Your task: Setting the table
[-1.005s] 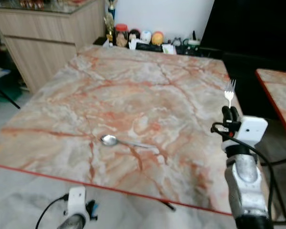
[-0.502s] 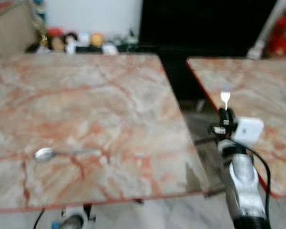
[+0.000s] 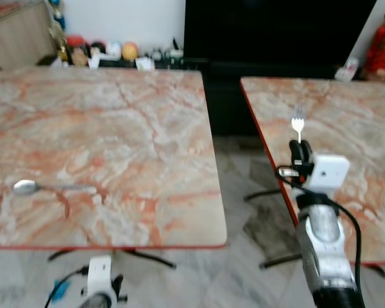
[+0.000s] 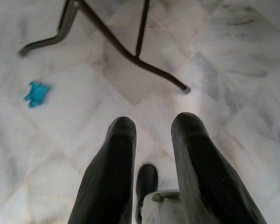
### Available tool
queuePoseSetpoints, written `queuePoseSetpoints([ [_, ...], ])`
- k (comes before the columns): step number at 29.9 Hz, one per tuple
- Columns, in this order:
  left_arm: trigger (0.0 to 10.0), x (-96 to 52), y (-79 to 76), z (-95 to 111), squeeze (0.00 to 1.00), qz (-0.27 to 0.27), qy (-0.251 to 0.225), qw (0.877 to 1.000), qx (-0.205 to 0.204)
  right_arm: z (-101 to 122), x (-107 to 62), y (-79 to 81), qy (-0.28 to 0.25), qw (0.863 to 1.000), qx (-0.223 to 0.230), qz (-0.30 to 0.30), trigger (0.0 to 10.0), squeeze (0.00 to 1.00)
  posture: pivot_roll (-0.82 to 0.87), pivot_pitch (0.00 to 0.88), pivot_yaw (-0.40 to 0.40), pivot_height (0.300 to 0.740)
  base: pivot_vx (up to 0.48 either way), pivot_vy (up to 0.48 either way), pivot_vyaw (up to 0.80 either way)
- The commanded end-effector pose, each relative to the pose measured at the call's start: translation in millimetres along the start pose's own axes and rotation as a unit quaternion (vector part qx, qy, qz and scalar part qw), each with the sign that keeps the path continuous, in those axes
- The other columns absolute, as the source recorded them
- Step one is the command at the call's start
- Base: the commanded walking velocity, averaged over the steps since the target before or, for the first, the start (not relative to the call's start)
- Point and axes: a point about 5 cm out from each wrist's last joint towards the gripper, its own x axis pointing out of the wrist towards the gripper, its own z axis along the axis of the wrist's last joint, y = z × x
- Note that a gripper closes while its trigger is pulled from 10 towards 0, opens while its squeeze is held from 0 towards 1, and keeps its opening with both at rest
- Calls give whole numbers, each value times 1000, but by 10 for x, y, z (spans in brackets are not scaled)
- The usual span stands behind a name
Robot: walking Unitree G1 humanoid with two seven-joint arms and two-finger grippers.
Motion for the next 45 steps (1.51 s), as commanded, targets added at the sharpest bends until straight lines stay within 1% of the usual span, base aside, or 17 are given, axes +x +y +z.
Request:
queuePoseSetpoints([
  [1, 10000, -4, -51, -36, 0, -5, 6, 1000, 3, 45, 10, -51, -9, 1000, 7, -10, 10000, 0, 39, 0, -20, 740, 0, -472, 0],
  [4, 10000, -4, -48, -35, 0, -5, 5, 1000, 3, 49, 14, -47, -8, 1000, -5, -2, 10000, 0, 38, 0, -19, 740, 0, -471, 0],
  [10, 10000, -2, -49, -34, 0, -7, 7, 1000, 5, 60, 17, -62, -11, 1000, -4, -12, 10000, 0, 38, 0, -16, 740, 0, -472, 0],
  [24, 10000, -1, -49, -32, 0, -6, 8, 1000, 6, 83, 38, -91, -12, 1000, -11, -12, 10000, 0, 37, 0, -15, 740, 0, -472, 0],
  [31, 10000, -1, -48, -33, 0, -6, 9, 1000, 7, 186, 77, -144, -28, 999, -15, -15, 10000, 0, 34, 0, -14, 740, 0, -472, 0],
  [39, 10000, -2, -49, -37, 0, -6, 9, 1000, 8, 186, 75, -142, -26, 999, -16, -15, 10000, 0, 37, 0, -15, 740, 0, -472, 0],
  [45, 10000, -3, -42, -39, 0, -5, 10, 1000, 7, 189, 81, -172, -24, 999, -19, -18, 10000, 0, 35, 0, -15, 740, 0, -472, 0],
])
